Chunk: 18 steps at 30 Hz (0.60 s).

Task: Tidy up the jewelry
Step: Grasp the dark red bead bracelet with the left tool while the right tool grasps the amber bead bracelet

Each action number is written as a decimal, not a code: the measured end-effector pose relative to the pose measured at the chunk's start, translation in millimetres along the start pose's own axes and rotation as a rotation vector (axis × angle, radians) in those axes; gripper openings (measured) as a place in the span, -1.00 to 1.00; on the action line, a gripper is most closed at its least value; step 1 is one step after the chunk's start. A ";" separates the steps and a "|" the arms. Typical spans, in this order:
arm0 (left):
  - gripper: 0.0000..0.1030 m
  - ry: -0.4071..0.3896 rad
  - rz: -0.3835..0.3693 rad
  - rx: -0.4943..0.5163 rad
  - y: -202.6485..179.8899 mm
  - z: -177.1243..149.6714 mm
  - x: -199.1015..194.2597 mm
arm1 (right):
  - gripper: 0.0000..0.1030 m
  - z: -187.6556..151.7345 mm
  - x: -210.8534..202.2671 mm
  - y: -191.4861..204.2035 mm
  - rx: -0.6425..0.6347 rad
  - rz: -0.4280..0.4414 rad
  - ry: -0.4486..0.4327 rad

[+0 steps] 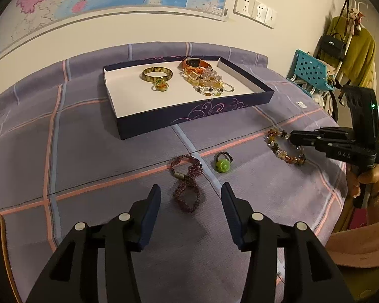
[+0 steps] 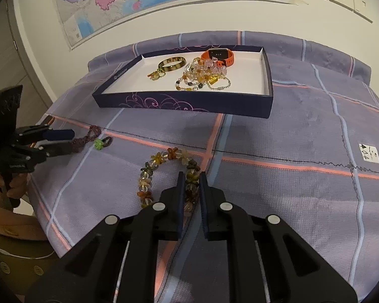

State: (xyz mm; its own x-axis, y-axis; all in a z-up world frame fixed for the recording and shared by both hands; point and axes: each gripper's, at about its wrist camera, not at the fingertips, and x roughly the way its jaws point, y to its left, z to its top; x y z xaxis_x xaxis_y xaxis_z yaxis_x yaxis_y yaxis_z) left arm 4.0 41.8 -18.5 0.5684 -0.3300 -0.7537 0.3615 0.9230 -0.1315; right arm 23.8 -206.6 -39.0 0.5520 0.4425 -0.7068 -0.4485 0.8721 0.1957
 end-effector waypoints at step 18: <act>-0.09 0.025 0.036 0.019 -6.6 3.0 12.8 | -0.42 3.6 12.0 10.0 -0.065 -0.071 0.018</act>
State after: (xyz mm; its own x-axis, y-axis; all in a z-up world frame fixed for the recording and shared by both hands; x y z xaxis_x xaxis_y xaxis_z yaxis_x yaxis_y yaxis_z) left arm 11.2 30.8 -25.4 0.5628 -0.2914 -0.7736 0.3554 0.9302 -0.0918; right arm 28.6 -191.8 -43.1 0.5717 0.3756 -0.7294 -0.4534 0.8856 0.1006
